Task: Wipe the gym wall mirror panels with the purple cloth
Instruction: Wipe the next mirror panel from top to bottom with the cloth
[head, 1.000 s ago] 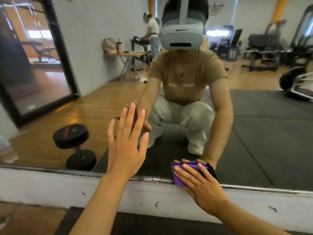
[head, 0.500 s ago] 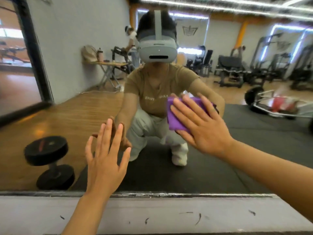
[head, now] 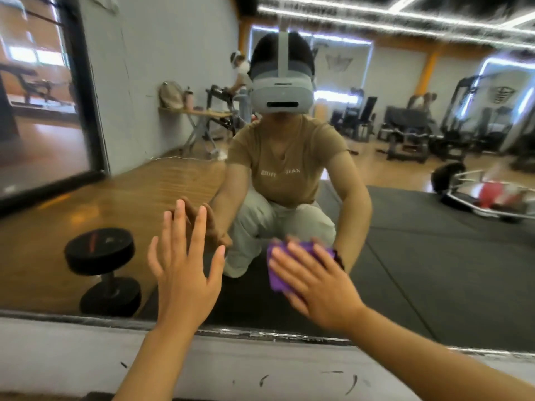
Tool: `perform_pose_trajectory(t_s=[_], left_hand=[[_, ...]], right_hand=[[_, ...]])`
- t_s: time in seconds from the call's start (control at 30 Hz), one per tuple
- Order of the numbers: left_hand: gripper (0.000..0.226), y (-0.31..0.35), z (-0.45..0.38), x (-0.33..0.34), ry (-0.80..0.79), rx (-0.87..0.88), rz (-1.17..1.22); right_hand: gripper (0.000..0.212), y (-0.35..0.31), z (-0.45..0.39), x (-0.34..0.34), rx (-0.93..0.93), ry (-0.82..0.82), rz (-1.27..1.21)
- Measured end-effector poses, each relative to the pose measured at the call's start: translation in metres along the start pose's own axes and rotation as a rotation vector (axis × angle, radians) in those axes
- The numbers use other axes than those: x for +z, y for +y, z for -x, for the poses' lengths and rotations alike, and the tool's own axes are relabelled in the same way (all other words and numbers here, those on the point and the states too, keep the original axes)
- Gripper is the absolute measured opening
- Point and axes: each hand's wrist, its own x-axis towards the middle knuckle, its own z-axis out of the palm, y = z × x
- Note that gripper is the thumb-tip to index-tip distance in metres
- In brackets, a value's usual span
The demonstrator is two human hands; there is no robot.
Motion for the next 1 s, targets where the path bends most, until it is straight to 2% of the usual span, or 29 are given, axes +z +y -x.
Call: perform_pose_trajectory(t_s=[0.1, 0.17, 0.27, 0.37, 0.47, 0.67, 0.8, 0.9, 1.0], left_hand=[[0.07, 0.0, -0.001, -0.002, -0.025, 0.003, 0.022], [0.07, -0.002, -0.001, -0.004, -0.049, 0.017, 0.03], [0.07, -0.006, -0.001, -0.009, -0.076, 0.029, 0.028], [0.07, -0.009, 0.0, -0.011, -0.074, 0.031, 0.048], [0.07, -0.012, 0.0, -0.011, -0.065, 0.028, 0.063], [0.07, -0.018, -0.002, -0.006, -0.017, 0.051, 0.063], [0.068, -0.019, -0.002, -0.002, 0.024, 0.054, 0.088], [0.066, -0.021, -0.003, 0.0, 0.054, 0.071, 0.085], [0.066, -0.023, -0.002, -0.001, 0.062, 0.086, 0.077]], right_hand=[[0.09, -0.034, 0.047, 0.019, -0.195, -0.16, 0.05], [0.099, -0.045, 0.065, 0.025, -0.244, -0.244, 0.047], [0.077, -0.042, 0.067, 0.025, -0.296, -0.217, 0.04], [0.076, -0.018, 0.052, 0.022, -0.407, -0.189, 0.077], [0.076, 0.013, 0.012, 0.006, -0.318, -0.057, 0.073], [0.06, 0.104, -0.107, -0.06, 0.076, 0.233, 0.05], [0.055, 0.101, -0.135, -0.065, 0.334, 0.33, 0.013], [0.056, 0.065, -0.122, -0.051, 0.349, 0.324, -0.051], [0.058, 0.02, -0.094, -0.025, 0.164, 0.226, -0.082]])
